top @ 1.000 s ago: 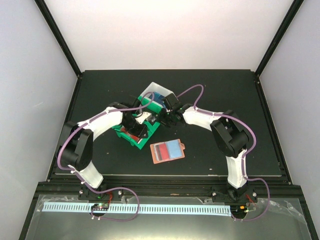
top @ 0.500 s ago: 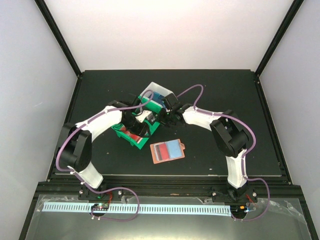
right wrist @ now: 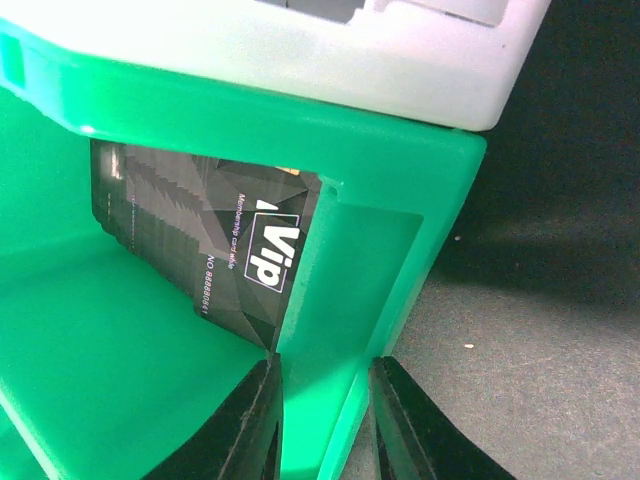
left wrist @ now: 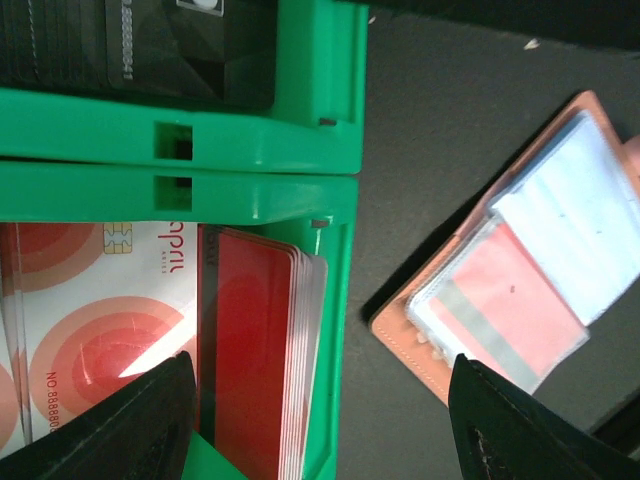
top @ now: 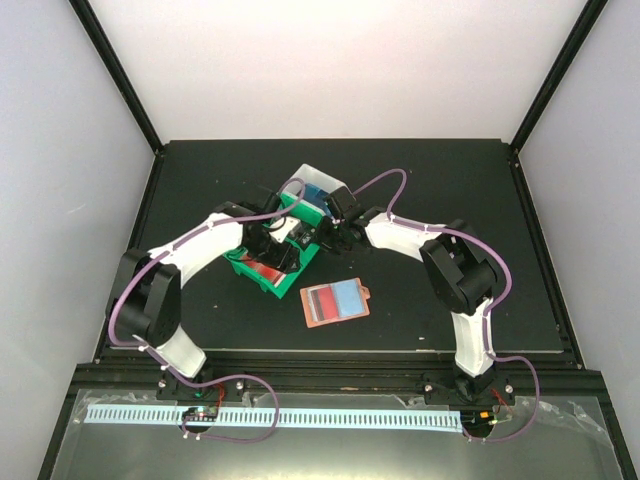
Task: Put the credit cards into the card holder
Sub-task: Pick up the credit card from the storage box.
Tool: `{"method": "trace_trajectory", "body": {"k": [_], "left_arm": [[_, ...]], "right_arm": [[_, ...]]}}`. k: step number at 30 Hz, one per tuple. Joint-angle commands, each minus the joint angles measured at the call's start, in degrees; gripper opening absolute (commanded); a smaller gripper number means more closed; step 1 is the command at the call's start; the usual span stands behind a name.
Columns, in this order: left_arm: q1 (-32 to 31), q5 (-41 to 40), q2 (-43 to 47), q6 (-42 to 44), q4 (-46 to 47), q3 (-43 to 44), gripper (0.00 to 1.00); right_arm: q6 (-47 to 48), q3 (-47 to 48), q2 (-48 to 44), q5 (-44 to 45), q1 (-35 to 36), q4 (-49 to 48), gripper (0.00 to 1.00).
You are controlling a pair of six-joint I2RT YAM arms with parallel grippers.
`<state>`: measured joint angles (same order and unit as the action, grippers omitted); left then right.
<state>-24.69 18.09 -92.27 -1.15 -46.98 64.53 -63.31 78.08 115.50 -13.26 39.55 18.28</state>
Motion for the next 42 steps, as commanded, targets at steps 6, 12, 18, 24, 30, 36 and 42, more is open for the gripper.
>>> {"method": "trace_trajectory", "body": {"k": [6,12,18,24,30,36,42], "left_arm": [[-6.2,-8.0,-6.4,0.9,1.7,-0.1,0.70],[-7.9,-13.4,-7.3,1.3,1.7,-1.1,0.70],[-8.8,-12.7,-7.9,1.7,1.1,-0.7,0.68],[-9.2,-10.7,-6.2,1.7,-0.9,0.1,0.55],[-9.2,-9.6,-4.0,1.8,-3.2,1.2,0.45],[-9.2,-9.4,-2.5,2.1,-4.2,1.7,0.44],[-9.2,-9.7,-2.2,2.3,-5.0,2.2,0.41]], "right_arm": [[0.5,0.3,3.4,0.2,0.2,2.7,0.26],[0.6,0.6,3.5,0.4,0.2,2.9,0.27],[0.6,1.2,4.0,0.2,0.1,3.1,0.27],[0.6,1.4,4.3,0.2,0.1,3.3,0.27],[0.6,1.5,4.4,0.1,0.0,3.2,0.27],[0.6,1.5,4.4,0.1,-0.2,3.2,0.27],[0.6,1.3,4.3,0.1,-0.2,3.2,0.27]]}}
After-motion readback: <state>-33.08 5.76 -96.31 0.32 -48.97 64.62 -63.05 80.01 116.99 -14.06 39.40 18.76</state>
